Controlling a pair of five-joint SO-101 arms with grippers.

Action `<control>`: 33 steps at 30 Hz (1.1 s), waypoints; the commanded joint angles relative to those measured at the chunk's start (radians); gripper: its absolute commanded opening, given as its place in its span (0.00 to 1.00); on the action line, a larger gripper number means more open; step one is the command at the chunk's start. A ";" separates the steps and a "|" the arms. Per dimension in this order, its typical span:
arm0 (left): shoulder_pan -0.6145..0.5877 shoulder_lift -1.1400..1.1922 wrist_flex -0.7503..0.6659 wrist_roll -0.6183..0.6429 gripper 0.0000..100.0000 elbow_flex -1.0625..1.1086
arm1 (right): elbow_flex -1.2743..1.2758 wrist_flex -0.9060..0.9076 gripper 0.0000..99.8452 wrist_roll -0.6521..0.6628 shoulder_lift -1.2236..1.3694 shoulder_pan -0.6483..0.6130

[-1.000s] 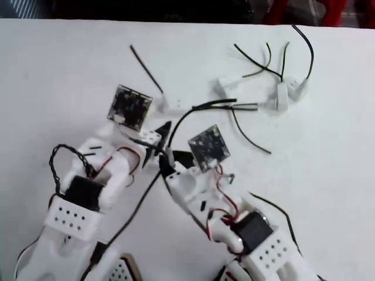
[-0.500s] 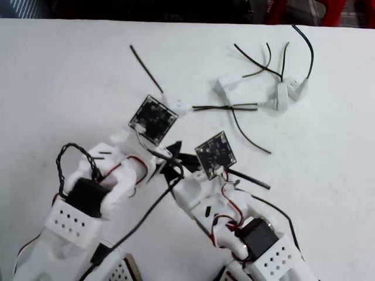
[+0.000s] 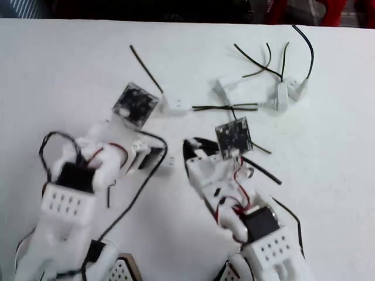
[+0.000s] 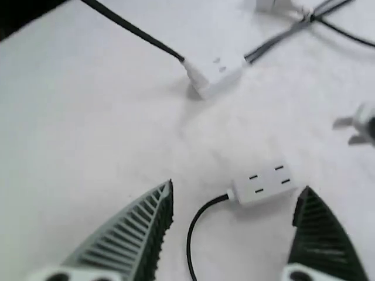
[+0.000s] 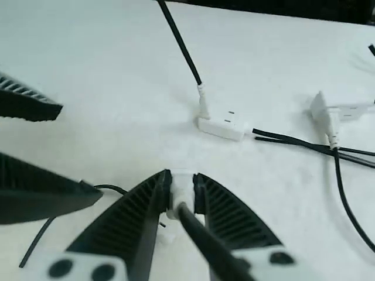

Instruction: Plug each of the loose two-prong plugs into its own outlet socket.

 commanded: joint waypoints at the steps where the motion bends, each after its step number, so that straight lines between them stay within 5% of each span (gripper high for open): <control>1: -0.007 0.186 0.069 -0.132 0.34 -0.133 | -0.018 -0.105 0.02 0.000 0.154 0.061; 11: -0.004 0.544 0.023 -0.546 0.34 -0.236 | -0.074 -0.229 0.02 -0.006 0.401 0.159; 18: 0.021 0.760 -0.173 -0.549 0.34 -0.239 | -0.077 -0.229 0.02 -0.006 0.414 0.157; 24: 0.077 0.789 -0.192 -0.545 0.34 -0.239 | -0.077 -0.229 0.02 -0.006 0.415 0.159; 33: 0.108 0.792 -0.192 -0.354 0.25 -0.229 | -0.077 -0.257 0.02 -0.008 0.415 0.202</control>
